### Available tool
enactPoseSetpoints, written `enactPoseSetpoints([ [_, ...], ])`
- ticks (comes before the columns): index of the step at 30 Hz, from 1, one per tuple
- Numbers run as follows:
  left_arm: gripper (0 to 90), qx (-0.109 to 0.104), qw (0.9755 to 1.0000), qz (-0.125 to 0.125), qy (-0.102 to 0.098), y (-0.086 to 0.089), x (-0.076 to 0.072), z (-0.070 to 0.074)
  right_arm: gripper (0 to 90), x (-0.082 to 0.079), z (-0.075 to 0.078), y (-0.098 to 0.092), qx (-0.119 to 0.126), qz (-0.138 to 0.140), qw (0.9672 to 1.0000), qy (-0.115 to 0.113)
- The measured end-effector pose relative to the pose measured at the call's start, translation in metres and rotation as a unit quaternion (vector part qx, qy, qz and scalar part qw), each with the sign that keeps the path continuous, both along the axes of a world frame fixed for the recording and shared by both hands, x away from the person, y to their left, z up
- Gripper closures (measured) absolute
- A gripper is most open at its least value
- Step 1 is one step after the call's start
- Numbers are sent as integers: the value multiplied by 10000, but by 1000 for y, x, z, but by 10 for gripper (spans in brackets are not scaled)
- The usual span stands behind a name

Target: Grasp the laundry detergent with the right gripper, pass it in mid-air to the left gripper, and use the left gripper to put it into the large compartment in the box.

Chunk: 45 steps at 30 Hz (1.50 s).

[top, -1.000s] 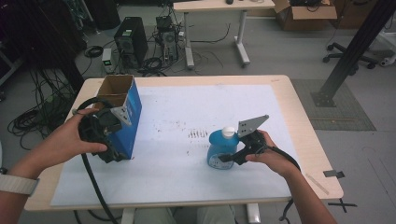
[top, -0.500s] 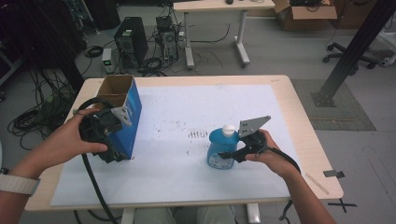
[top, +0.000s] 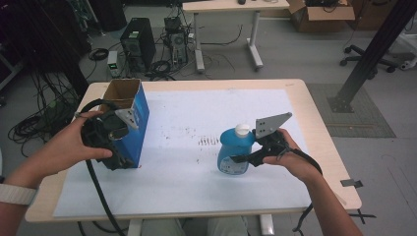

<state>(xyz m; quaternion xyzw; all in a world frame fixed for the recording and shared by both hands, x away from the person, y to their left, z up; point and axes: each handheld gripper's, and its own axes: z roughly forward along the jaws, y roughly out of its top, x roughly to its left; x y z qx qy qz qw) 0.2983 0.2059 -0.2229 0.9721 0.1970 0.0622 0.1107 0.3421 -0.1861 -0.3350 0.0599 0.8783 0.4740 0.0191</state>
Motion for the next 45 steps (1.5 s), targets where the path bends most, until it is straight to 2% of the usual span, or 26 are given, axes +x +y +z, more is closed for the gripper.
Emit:
enactPoseSetpoints([
  [7,75,-118,9997,-214,-10,-15,-5,22,441,-8,27,7,-96,216,9997,16],
  [10,75,-101,9995,-304,-57,-23,-7,32,441,-10,39,9,-83,276,9996,-13],
  [11,73,-101,9995,-304,-57,-23,-7,32,441,-10,39,9,-83,276,9996,-13],
  [12,72,-90,9993,-347,-61,-28,-9,38,441,-11,47,12,-96,323,9994,-49],
  [16,70,-38,9987,-500,-105,-40,-11,50,441,-13,62,17,-162,412,9990,-97],
  [20,69,-56,9983,-576,-111,-49,-12,58,441,-16,75,24,-209,506,9984,-104],
  [25,69,-26,9967,-811,-69,-67,-13,70,442,-18,88,35,-257,669,9974,-111],
  [34,67,19,9945,-1046,23,-88,-13,81,442,-19,100,57,-309,924,9951,-151],
  [39,66,49,9933,-1150,63,-96,-14,83,442,-20,101,71,-421,1026,9937,-133],
  [45,62,20,9932,-1160,111,-101,-14,82,442,-20,100,84,-490,1124,9924,-121],
])
